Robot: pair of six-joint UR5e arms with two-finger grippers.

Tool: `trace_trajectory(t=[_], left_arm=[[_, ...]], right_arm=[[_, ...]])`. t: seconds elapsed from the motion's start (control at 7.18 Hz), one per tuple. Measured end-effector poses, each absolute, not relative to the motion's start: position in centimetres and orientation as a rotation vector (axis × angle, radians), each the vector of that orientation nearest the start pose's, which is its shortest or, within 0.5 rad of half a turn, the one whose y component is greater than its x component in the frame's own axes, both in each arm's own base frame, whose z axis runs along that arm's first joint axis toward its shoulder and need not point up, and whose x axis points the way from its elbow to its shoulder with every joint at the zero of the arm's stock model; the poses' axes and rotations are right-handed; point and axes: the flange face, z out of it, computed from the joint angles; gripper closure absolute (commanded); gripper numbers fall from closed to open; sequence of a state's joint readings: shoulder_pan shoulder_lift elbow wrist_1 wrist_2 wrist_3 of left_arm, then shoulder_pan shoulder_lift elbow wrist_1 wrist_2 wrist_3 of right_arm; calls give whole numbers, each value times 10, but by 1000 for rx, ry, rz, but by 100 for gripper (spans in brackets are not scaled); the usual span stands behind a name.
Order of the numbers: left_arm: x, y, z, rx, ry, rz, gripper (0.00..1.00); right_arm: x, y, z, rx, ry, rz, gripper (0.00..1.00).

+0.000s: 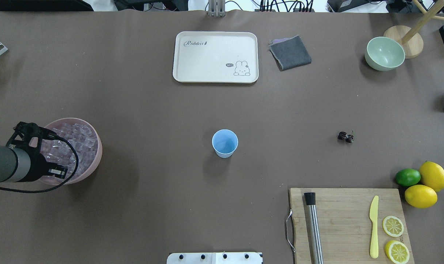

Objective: Put ice and cherries in cup
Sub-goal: 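Lower the left gripper into the bowl and grasp an ice cube, then lift the ice cube and carry it over the light-blue cup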

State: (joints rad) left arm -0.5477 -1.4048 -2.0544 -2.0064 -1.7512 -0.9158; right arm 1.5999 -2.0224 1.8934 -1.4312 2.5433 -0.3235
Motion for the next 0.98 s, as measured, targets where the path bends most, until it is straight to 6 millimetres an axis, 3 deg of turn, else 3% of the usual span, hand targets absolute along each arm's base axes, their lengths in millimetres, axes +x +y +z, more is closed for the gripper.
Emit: trace_trajectory(t=[0.56, 0.98], left_arm=[[305, -329, 446, 293, 748, 165, 100], [273, -340, 403, 280, 867, 147, 100]], right_arm=[[60, -302, 650, 182, -965, -276, 1], [59, -312, 638, 208, -965, -286, 1]])
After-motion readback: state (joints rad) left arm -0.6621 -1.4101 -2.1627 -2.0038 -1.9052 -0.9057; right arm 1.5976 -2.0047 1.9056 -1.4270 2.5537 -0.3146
